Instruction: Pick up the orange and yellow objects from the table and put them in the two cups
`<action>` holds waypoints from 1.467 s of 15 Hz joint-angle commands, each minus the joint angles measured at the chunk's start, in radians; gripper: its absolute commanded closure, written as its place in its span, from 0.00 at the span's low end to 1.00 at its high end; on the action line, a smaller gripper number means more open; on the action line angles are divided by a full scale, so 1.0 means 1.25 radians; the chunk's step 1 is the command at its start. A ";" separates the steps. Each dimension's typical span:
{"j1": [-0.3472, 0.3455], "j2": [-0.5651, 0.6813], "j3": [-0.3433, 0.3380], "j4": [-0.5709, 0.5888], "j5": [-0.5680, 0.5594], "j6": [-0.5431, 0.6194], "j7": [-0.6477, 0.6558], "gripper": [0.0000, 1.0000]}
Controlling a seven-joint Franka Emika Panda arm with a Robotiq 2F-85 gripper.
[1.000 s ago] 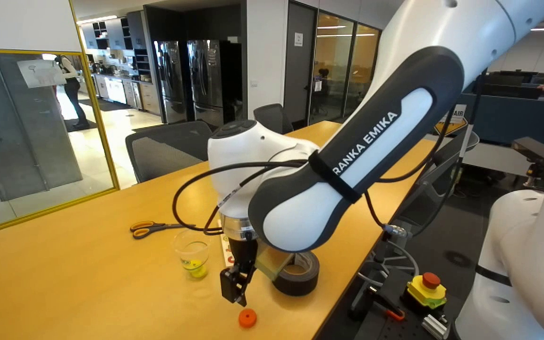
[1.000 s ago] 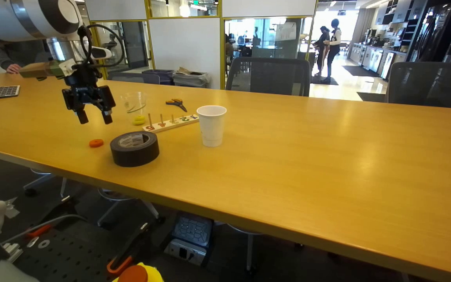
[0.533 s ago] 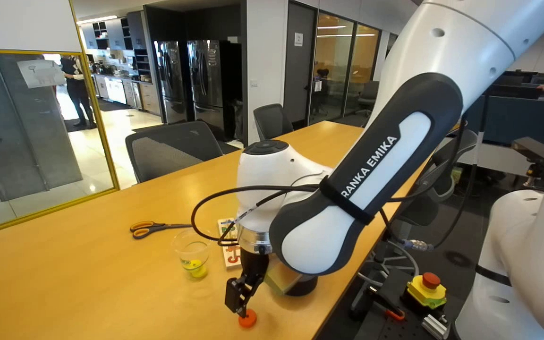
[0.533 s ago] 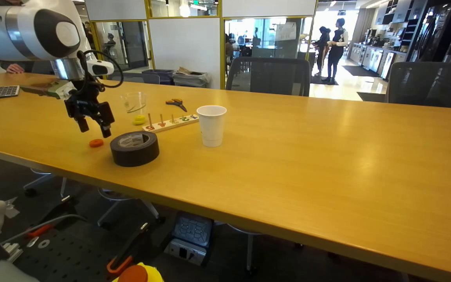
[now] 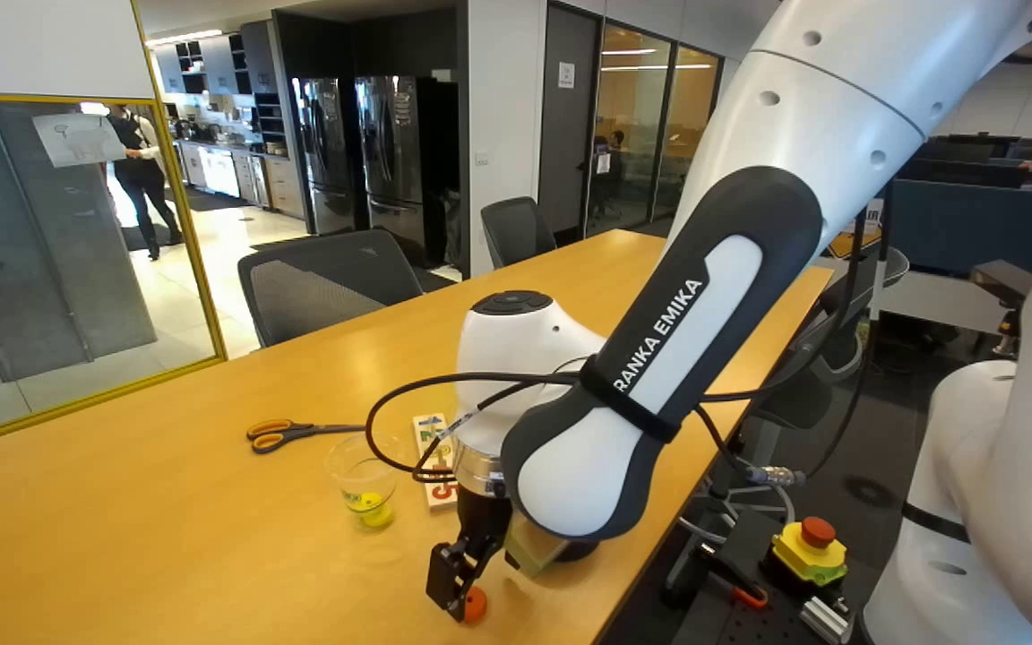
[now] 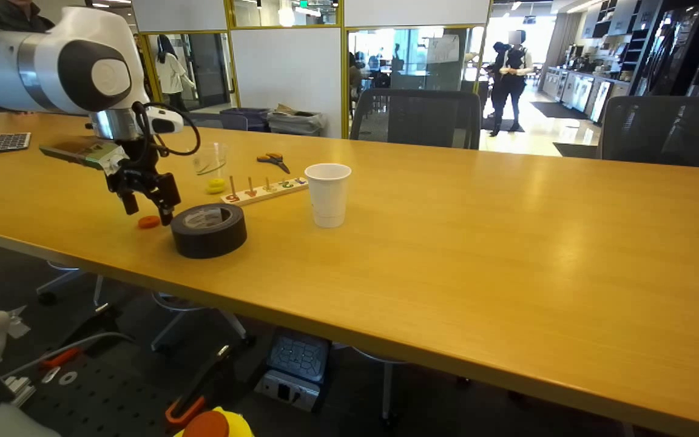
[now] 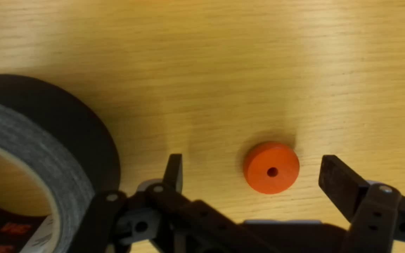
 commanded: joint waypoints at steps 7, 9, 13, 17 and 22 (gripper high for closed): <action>0.004 0.057 -0.004 0.032 0.030 0.033 -0.078 0.00; 0.005 0.065 -0.003 0.040 0.026 0.030 -0.085 0.00; 0.005 0.075 -0.001 0.053 0.028 0.027 -0.102 0.00; 0.005 0.070 -0.006 0.054 0.014 0.018 -0.098 0.33; 0.008 0.059 -0.016 0.063 -0.022 -0.020 -0.072 0.72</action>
